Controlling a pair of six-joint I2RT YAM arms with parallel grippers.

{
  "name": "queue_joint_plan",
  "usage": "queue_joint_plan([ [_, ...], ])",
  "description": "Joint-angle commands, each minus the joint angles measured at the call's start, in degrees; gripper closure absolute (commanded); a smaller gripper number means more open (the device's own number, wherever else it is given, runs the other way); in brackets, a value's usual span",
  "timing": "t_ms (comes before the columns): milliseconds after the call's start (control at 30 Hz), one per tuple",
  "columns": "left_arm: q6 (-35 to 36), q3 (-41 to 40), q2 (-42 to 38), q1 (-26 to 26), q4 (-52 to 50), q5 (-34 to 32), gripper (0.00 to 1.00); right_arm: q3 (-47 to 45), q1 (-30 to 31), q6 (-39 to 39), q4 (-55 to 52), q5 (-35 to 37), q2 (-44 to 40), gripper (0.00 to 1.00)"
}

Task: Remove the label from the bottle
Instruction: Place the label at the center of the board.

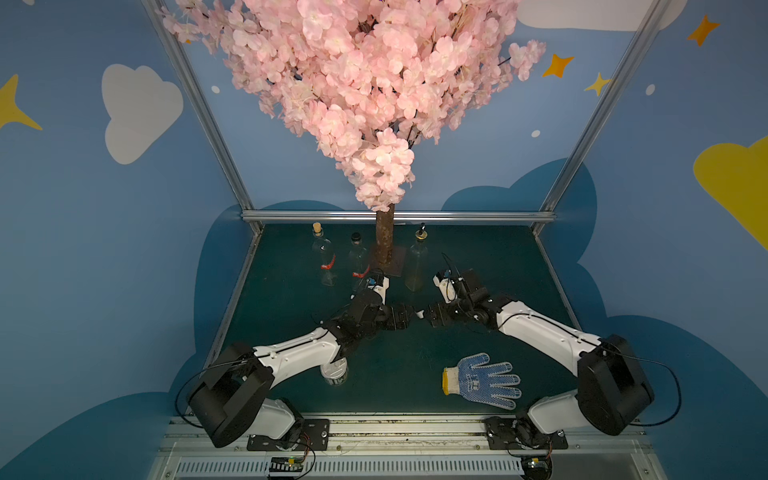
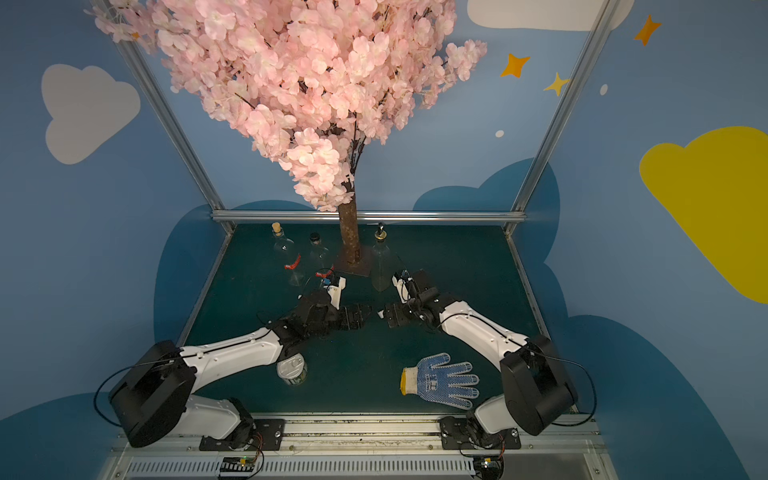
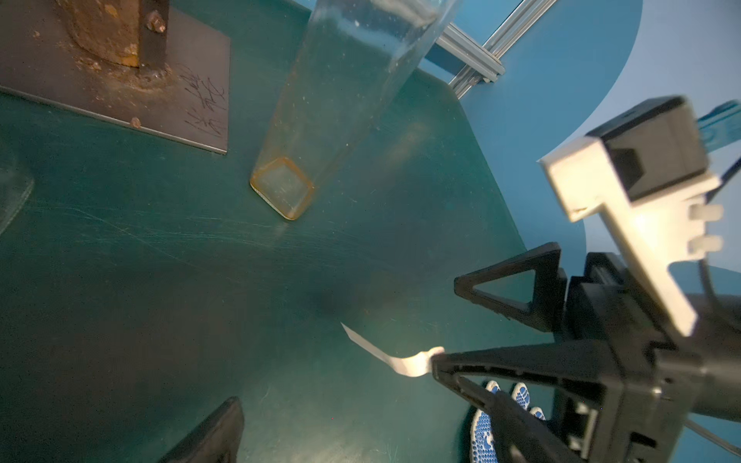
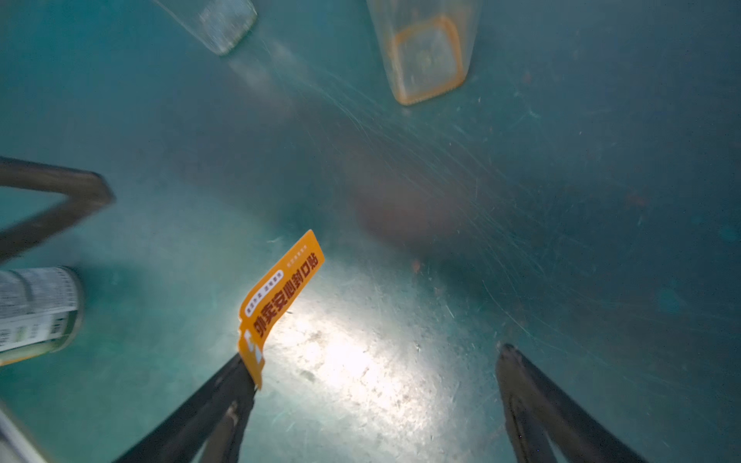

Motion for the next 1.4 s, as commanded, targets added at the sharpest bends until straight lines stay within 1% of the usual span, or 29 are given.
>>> queue_joint_plan([
  [0, 0.02, 0.21, 0.55, -0.33, 1.36, 0.36, 0.06, 0.14, -0.25, 1.33, 1.04, -2.22, -2.05, 0.07],
  [233, -0.17, 0.82, 2.78, -0.79, 2.11, 0.89, 0.06, -0.02, -0.25, 1.70, 1.24, -3.71, -2.91, 0.08],
  [567, 0.98, 1.96, 2.91, -1.00, 2.90, 0.90, 0.06, 0.27, -0.22, 1.86, 1.10, -4.79, -3.58, 0.07],
  [700, 1.41, 1.69, 2.15, -1.04, 3.06, 0.49, 0.06, 0.88, -0.22, 1.18, 0.69, -6.57, -2.94, 0.07],
  [933, 1.49, 2.30, 4.17, -1.07, 3.43, 0.39, 0.06, 1.62, -0.21, 0.94, 0.65, -8.01, -2.95, 0.08],
  [1133, 1.87, 2.16, 4.16, -0.95, 3.31, -0.68, 0.06, 1.51, -0.23, 0.40, -0.48, -9.04, -4.27, 0.07],
  [1367, 1.94, 3.11, 5.88, -0.96, 3.81, 0.29, 0.06, -0.22, -0.23, 1.06, 0.55, -12.22, -6.47, 0.08],
])
